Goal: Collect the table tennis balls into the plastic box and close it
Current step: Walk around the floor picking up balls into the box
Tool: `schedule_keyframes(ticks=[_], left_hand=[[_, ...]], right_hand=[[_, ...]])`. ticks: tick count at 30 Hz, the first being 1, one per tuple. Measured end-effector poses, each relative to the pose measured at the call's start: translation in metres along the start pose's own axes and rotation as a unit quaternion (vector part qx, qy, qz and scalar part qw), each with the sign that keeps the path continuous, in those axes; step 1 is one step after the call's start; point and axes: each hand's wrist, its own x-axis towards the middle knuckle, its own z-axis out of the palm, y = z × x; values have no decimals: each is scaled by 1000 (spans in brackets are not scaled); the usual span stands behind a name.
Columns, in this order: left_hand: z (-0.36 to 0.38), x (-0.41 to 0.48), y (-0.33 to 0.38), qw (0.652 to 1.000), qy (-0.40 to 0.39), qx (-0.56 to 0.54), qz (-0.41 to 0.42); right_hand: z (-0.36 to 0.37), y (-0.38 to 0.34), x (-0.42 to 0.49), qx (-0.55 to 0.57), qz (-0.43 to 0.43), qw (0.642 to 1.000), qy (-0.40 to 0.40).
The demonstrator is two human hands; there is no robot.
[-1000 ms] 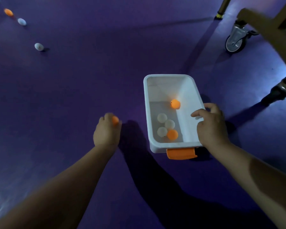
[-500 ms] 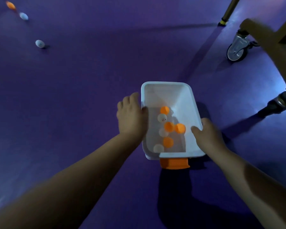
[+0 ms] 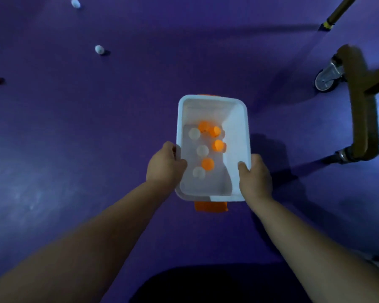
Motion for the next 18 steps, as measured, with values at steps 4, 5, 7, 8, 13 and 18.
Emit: schedule_keyframes(ticks=[4,5,7,8,13,18], left_hand=[[-98,-53,49,999,37,15,-30],[-123,-68,62,998,42,12,-45],[-173,-98,85,997,51,2,-66],[-196,-112,95,996,55,-2,-74],[-312,-174,141,994,64,-22,-91],[-406,-230,169,991,108,-22,-80]], right_hand=[[-58,-80,-52,-23,-15,1000,-16],[-75,-101,-67,-26,-20,999,-20],[-109,-142,-96,-33,-29,998,-37],[-126,-163,-109,-35,-31,998,-48],[-206,-263,-171,-61,-66,994,-61],[-259,-345,-218,-71,-101,989,-78]])
